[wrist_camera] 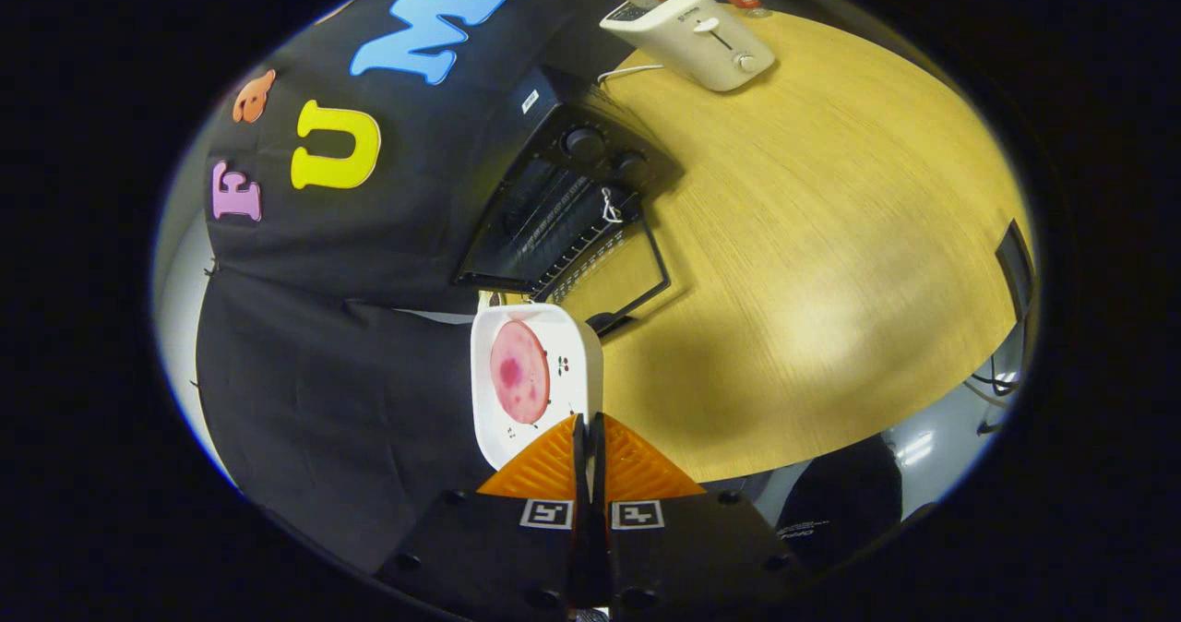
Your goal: Open the toaster oven, put the food inside, and close the toaster oven door.
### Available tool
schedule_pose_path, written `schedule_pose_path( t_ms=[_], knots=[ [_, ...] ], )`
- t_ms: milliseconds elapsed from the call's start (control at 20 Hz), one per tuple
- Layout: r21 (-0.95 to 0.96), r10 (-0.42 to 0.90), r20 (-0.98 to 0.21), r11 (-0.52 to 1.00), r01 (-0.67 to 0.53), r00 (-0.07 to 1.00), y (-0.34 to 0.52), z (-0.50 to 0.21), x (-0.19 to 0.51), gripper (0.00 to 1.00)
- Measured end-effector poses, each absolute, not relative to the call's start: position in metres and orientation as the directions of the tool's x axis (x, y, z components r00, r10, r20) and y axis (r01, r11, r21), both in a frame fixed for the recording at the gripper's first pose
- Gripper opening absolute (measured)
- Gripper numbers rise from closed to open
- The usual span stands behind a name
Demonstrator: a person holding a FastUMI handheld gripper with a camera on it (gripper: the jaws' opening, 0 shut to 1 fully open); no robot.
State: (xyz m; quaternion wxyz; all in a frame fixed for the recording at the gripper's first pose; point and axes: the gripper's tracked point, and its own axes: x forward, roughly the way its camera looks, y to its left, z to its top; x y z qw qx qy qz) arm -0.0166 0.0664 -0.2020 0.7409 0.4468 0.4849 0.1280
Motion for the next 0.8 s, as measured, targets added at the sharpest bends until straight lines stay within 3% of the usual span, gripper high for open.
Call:
schedule_pose_path(
  t_ms=[200,800],
  knots=[
    [0.785,0.619,-0.602,0.573,0.234,0.505,0.086,-0.209,0.014,0.01],
    [0.766,0.565,-0.641,0.522,0.377,0.520,0.110,-0.269,0.116,0.02]
  ],
)
